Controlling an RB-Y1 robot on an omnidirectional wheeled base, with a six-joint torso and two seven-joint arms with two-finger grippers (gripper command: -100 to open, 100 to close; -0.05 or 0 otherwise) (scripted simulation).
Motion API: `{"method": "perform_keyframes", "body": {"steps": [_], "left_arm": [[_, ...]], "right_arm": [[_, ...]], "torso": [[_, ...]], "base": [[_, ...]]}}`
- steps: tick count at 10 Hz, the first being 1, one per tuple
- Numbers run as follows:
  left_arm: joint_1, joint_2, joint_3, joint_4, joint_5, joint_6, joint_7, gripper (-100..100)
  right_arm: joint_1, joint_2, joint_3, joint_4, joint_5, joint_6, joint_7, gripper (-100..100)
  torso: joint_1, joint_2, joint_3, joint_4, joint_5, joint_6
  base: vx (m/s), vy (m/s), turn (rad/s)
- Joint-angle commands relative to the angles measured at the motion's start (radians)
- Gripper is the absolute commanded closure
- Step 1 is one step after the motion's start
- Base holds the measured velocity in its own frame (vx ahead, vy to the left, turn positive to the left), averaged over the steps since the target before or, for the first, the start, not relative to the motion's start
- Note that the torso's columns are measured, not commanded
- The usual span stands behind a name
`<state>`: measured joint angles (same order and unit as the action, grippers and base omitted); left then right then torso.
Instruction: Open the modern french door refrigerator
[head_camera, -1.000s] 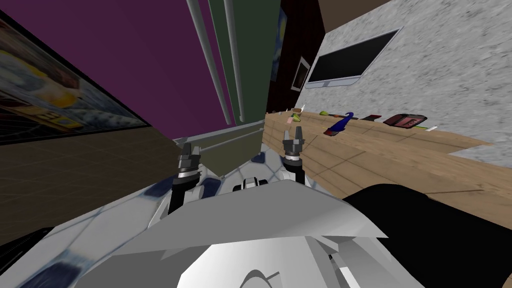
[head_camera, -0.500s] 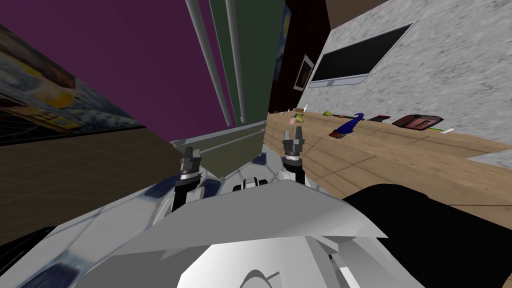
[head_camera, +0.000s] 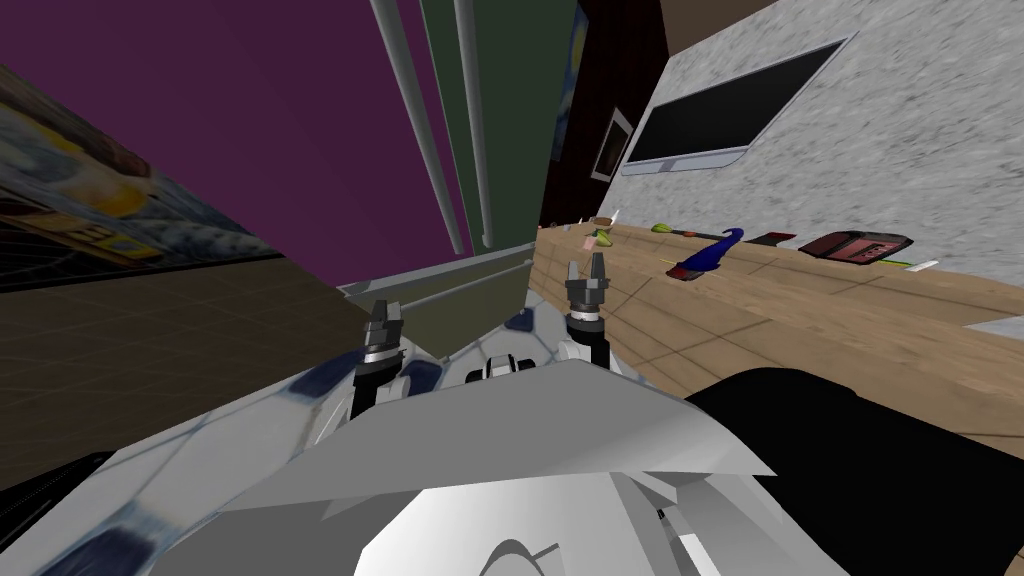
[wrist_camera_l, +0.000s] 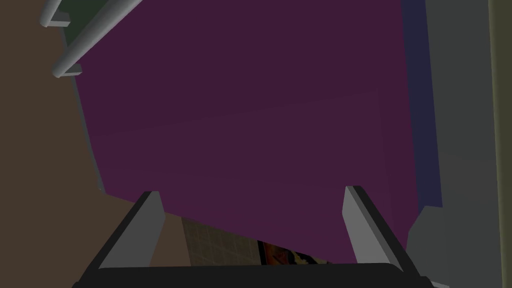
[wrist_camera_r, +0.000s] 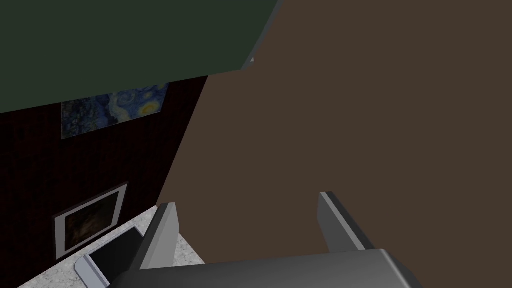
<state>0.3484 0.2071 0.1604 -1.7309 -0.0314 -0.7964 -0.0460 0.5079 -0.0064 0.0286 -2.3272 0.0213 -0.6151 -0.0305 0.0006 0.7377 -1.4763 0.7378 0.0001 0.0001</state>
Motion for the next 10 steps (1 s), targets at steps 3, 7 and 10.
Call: {"method": "perform_keyframes", "body": {"steps": [3,7,10], "left_arm": [[-0.02,-0.004,0.015,0.106,0.006,-0.067,0.006,-100],[-0.045,-0.018,0.036,0.226,0.014,-0.158,0.014,-100],[-0.053,-0.024,0.042,0.298,0.017,-0.188,0.017,-100]], "right_arm": [[0.0,0.0,0.0,0.0,0.0,0.0,0.0,0],[0.0,0.0,0.0,0.0,0.0,0.0,0.0,0],[0.0,0.0,0.0,0.0,0.0,0.0,0.0,0]], "torso": [[-0.001,0.0,0.0,0.0,0.0,0.0],[0.0,0.0,0.0,0.0,0.0,0.0],[-0.001,0.001,0.001,0.0,0.0,0.0]], "base": [[0.067,-0.009,0.026],[0.078,-0.003,0.045],[0.077,-0.017,0.026]]}}
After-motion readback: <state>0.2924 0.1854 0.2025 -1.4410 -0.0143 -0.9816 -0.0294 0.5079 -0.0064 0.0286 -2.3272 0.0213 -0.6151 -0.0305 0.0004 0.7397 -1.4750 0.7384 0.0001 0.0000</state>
